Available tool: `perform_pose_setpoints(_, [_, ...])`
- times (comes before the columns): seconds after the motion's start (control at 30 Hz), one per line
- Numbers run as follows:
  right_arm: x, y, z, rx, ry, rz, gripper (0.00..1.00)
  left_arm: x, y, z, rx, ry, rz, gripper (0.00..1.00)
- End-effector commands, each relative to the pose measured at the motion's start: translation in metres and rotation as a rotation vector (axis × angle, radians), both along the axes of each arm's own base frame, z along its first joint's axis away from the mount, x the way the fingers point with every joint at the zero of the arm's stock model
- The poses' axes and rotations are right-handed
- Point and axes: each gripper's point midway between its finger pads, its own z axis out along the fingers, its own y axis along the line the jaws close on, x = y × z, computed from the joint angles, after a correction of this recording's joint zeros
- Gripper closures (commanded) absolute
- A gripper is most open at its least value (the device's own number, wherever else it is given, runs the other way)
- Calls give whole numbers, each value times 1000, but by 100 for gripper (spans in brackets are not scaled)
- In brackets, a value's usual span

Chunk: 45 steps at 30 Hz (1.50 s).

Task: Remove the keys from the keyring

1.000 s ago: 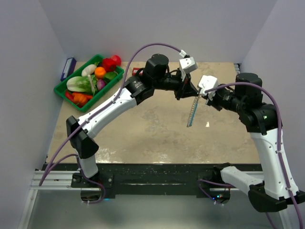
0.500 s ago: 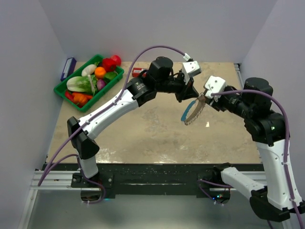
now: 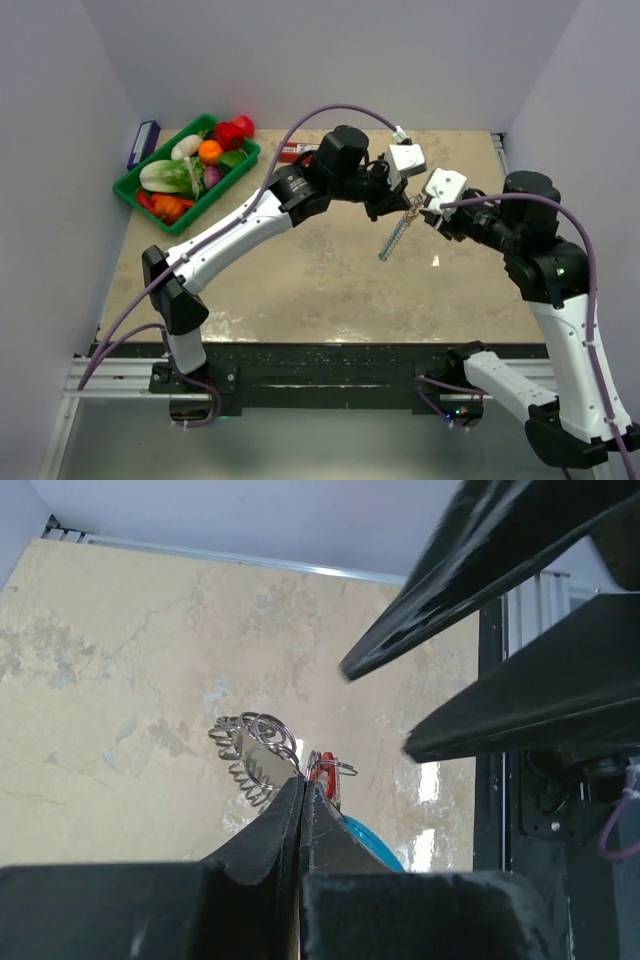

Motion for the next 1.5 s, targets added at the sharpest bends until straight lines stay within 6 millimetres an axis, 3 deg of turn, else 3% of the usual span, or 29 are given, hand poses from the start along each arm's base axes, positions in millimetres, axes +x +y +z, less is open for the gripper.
perform_pose_setpoints(0.0, [6, 19, -7, 63, 6, 72, 64, -22, 8, 49, -46, -186, -69, 100])
perform_pose_setpoints(0.13, [4, 26, -15, 51, 12, 135, 67, -35, 11, 51, -20, -218, -109, 100])
perform_pose_setpoints(0.37, [-9, 29, -25, 40, 53, 259, 66, -41, 26, 61, 8, -288, -116, 100])
perform_pose_setpoints(0.5, [-17, 29, -35, 80, 84, 354, 56, -41, 35, 66, 28, -325, -105, 100])
perform_pose_setpoints(0.7, [-24, 41, -33, 209, 82, 492, 52, -53, 54, 65, 79, -364, -152, 100])
perform_pose_setpoints(0.83, [-21, 49, -37, 267, 112, 545, 53, -48, 63, 68, 120, -385, -122, 100])
perform_pose_setpoints(0.9, [-20, 52, -34, 298, 110, 569, 55, -50, 61, 46, 192, -320, -149, 100])
perform_pose_setpoints(0.93, [-20, 53, -31, 308, 110, 573, 56, -51, 59, 48, 194, -310, -150, 100])
perform_pose_setpoints(1.0, [-23, 56, -22, 327, 111, 596, 60, -50, 56, 29, 253, -270, -149, 100])
perform_pose_setpoints(1.33, [-22, 57, -18, 380, 183, 609, 66, -40, 62, 1, 398, -233, -41, 100])
perform_pose_setpoints(1.47, [-17, 58, -27, 390, 217, 617, 69, -39, 62, 5, 386, -231, -24, 100])
